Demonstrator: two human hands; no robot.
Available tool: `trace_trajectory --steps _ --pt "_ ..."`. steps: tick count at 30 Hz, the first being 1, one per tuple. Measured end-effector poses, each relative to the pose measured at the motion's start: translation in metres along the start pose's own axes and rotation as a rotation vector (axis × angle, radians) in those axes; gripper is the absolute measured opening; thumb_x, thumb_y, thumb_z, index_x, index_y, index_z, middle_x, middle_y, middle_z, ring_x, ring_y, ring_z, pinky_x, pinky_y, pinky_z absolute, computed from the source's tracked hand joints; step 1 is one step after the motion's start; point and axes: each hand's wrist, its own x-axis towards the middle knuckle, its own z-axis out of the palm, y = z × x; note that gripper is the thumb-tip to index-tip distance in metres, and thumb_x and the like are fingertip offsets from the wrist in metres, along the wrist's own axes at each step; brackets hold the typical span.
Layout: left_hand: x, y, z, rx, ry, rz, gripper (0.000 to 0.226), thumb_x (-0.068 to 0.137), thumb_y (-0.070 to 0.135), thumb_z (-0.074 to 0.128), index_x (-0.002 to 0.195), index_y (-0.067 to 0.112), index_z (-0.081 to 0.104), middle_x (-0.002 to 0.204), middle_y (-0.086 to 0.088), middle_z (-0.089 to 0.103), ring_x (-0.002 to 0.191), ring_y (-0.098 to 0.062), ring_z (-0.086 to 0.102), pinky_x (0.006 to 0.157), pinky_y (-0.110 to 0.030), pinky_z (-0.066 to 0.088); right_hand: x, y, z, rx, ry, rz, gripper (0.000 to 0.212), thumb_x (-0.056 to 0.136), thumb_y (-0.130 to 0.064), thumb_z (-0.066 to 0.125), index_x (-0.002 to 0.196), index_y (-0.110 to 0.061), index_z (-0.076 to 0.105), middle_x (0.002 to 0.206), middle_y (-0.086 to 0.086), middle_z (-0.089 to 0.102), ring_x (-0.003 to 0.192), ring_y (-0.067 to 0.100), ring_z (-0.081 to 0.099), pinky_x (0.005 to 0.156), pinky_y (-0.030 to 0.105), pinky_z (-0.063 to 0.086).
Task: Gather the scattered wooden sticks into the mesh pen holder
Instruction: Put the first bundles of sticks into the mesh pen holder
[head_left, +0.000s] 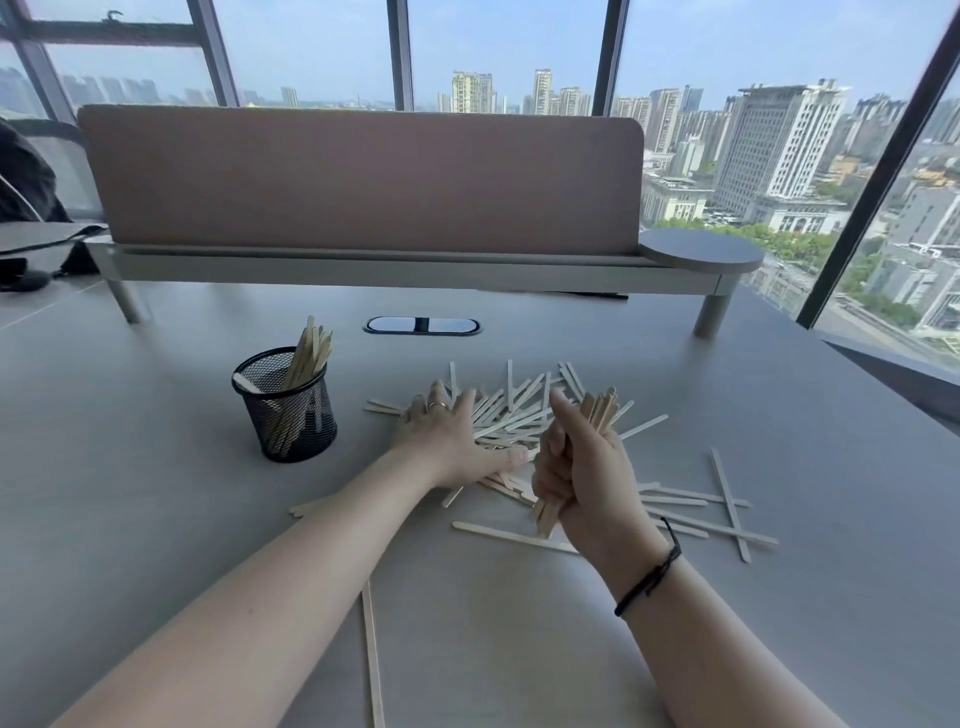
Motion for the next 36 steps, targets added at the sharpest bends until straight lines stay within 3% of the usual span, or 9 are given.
trace_trajectory --steps 6,9,15,19,25,31,36 --pt "0.023 0.021 -0.003 0.053 -0.058 -0.026 0.124 0.063 0.088 0.053 0.160 0.025 0.006 0.167 -0.020 0.013 0.152 -0.041 0.014 0.121 -0.053 0.021 0.006 -0.003 -0.003 0.162 0.028 0.111 0.050 0.091 -0.041 0.061 0.055 -0.017 0.038 0.052 0.001 0.019 0.040 0.015 0.013 0.050 0.030 0.008" --pt "0.021 0.028 -0.001 0.039 -0.011 0.055 0.113 0.070 0.076 0.056 0.159 0.023 0.012 0.161 -0.014 0.033 0.147 -0.036 0.029 0.117 -0.046 0.030 0.009 -0.005 -0.005 0.185 0.028 0.125 0.050 0.091 -0.042 0.061 0.054 -0.017 0.038 0.051 0.001 0.019 0.038 0.014 0.014 0.048 0.029 0.009" --pt "0.016 0.032 -0.003 0.018 0.041 0.168 0.080 0.088 0.051 0.056 0.155 0.026 0.020 0.146 -0.011 0.053 0.132 -0.033 0.049 0.101 -0.043 0.045 0.010 -0.003 -0.006 0.138 0.039 0.121 0.049 0.092 -0.044 0.061 0.055 -0.018 0.040 0.055 0.002 0.017 0.042 0.016 0.013 0.053 0.032 0.008" --pt "0.015 0.039 -0.007 0.106 0.018 0.193 0.071 0.095 0.035 0.053 0.156 0.024 0.017 0.151 -0.011 0.047 0.132 -0.033 0.049 0.103 -0.047 0.045 0.011 -0.002 -0.008 0.127 0.047 0.126 0.049 0.092 -0.043 0.061 0.055 -0.018 0.041 0.055 0.003 0.018 0.045 0.017 0.014 0.055 0.034 0.009" --pt "0.013 0.052 -0.005 0.191 -0.025 0.186 0.065 0.091 0.004 0.051 0.148 0.015 0.023 0.135 -0.018 0.054 0.115 -0.036 0.059 0.085 -0.042 0.051 0.012 0.000 -0.009 0.094 0.068 0.125 0.048 0.091 -0.042 0.063 0.055 -0.018 0.042 0.056 0.003 0.019 0.047 0.017 0.014 0.052 0.032 0.012" --pt "0.011 0.054 -0.003 0.168 -0.055 0.147 0.034 0.093 0.004 0.041 0.127 0.007 0.043 0.129 -0.019 0.052 0.112 -0.037 0.058 0.078 -0.038 0.044 0.012 0.000 -0.009 0.071 0.055 0.108 0.048 0.091 -0.042 0.063 0.055 -0.017 0.041 0.057 0.004 0.019 0.047 0.017 0.014 0.049 0.029 0.014" --pt "0.008 0.047 -0.011 0.146 -0.037 0.133 0.021 0.090 0.001 0.039 0.099 0.006 0.058 0.100 -0.014 0.065 0.089 -0.031 0.063 0.073 -0.038 0.051 0.011 0.000 -0.007 0.058 0.035 0.110 0.047 0.091 -0.042 0.063 0.057 -0.017 0.042 0.056 0.004 0.020 0.047 0.017 0.015 0.048 0.028 0.015"
